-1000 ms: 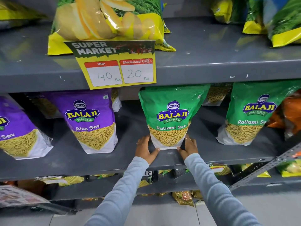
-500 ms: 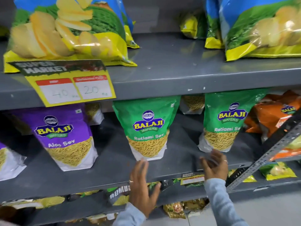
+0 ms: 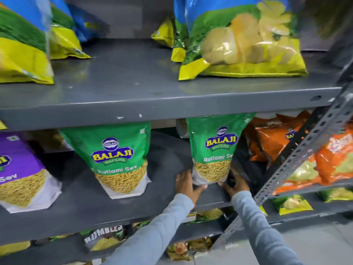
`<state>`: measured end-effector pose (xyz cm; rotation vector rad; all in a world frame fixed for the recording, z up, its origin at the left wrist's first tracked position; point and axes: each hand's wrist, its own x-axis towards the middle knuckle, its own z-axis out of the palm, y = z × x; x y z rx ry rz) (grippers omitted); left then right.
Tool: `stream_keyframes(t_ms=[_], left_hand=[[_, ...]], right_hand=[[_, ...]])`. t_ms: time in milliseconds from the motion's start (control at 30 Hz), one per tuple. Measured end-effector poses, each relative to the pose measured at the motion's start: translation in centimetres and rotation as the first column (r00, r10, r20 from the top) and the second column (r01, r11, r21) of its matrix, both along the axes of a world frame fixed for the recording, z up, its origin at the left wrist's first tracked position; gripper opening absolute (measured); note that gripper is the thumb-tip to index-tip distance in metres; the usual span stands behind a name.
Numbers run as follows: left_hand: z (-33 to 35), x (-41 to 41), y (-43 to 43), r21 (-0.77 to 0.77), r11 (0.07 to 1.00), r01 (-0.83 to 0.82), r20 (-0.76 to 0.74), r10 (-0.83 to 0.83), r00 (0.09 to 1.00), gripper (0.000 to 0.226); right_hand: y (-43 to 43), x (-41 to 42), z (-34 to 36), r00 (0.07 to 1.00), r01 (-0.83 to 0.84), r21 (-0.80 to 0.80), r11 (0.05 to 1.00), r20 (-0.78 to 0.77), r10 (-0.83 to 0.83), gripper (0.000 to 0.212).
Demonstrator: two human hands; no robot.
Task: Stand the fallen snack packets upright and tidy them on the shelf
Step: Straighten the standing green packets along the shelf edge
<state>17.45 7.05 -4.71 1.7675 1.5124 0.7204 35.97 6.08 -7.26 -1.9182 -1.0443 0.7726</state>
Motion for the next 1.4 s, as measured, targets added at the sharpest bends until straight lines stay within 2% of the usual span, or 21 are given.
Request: stream_keyframes(t_ms=[67,233,400,533,700,933,1267,1400], left_hand=[[0.0,0.5,0.2,0.018,0.998,-0.058,0.013,0.057,0.998,0.06],[-0.5,0.8,0.1,0.051,0.995,-0.083,-0.042,0.085,0.995,0.058],[-0.2,0.7,0.2,0.051,0.997,-0.065,-0.12,0.071,0.99,0.056],[0.0,0.8,0.0,0.045,0.997,-0.066,-0.14,0.072,0.987,0.052],[0.5,0.8,-0.2,0.016,0.998,-0.066,-0.143,0.068,0.987,0.051],[0.6,0.7,-0.4,-0.008,0.998,-0.065,-0.147,0.063,0.987,0.053],[0.7,0.6,-0.3,-0.008,0.997,-0.071,-0.159,0.068,0.985,0.056],[0.9,0.6,-0.2,-0.026,0.996,-0.081,-0.143,0.077,0.987,0.054]], right_hand=[[0.1,-0.4,1.0,0.999,-0.02,0.019,1.0,-0.037,0.021,0.063],[-0.5,0.0,0.5,0.999,-0.054,0.012,0.998,-0.005,0.054,0.058],[-1.0,0.2,1.1,0.99,-0.135,-0.027,0.99,0.042,0.136,0.062],[-1.3,0.2,1.1,0.986,-0.137,-0.015,0.991,0.089,0.137,0.064],[-1.7,-0.2,1.6,0.986,-0.131,-0.027,0.991,0.097,0.133,0.064],[-1.5,-0.3,1.8,0.96,-0.17,-0.084,0.982,0.213,0.184,0.061],[-1.9,-1.1,2.2,0.957,-0.144,-0.096,0.985,0.24,0.164,0.065],[-3.4,-1.8,2.7,0.968,-0.147,-0.066,0.987,0.194,0.157,0.07]])
